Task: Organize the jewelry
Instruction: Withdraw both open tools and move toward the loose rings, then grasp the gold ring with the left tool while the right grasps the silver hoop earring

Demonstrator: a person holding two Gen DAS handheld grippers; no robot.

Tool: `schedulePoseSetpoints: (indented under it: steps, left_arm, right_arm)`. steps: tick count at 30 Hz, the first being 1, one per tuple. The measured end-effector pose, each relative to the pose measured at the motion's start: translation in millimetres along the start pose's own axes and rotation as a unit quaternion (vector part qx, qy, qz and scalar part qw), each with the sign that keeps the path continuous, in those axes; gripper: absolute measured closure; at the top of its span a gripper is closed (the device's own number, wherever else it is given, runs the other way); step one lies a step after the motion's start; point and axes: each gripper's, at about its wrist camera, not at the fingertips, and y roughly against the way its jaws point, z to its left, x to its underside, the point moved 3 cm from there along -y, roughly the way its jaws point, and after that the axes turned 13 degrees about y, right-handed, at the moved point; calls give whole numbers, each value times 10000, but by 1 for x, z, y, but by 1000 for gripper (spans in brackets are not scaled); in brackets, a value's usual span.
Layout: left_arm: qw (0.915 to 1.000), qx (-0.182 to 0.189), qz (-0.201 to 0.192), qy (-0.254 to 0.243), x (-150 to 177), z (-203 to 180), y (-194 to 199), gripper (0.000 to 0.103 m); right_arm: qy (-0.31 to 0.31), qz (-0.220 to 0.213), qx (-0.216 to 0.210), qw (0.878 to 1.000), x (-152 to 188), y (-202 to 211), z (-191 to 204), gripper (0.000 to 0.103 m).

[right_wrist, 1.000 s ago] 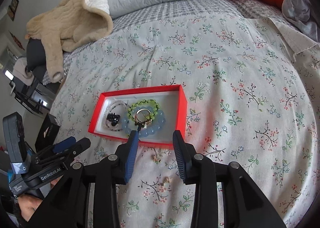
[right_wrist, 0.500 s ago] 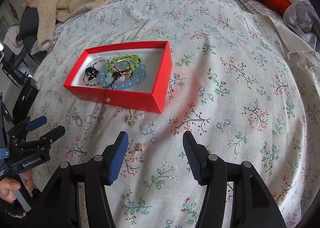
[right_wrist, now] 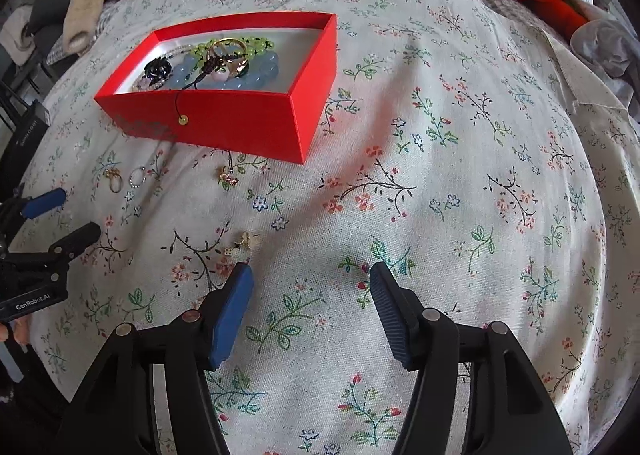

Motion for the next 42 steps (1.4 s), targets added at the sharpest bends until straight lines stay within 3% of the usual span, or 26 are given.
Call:
schedulePoseSetpoints:
  steps: [3,10,21,25,35,42]
  left_arm:
    - [9998,166,-60,-64,-3,-5,-3,20]
    - [9982,424,-269,-331,-10,-18,-9,40]
    - [9972,501,-335,-449,-19,-30,-12,68]
    - [9971,521,-330,-441,-20,-34,-11,85]
    - [9976,608,-266,-176,-22,-30,-4,86]
    - [9983,537,-239,2,-23,-21,14,85]
  right_arm:
    - [28,-26,16,10000,-1,0,2,39]
    - [506,13,372,9980,3,-7,18,34]
    - [641,-54,521,9966,2,-7,21,29]
    - [621,-63,505,9968,5,-7,21,29]
    - [643,-85,484,9967,2,-5,23,29]
    - [619,-451,204,9969,-10,3,41,29]
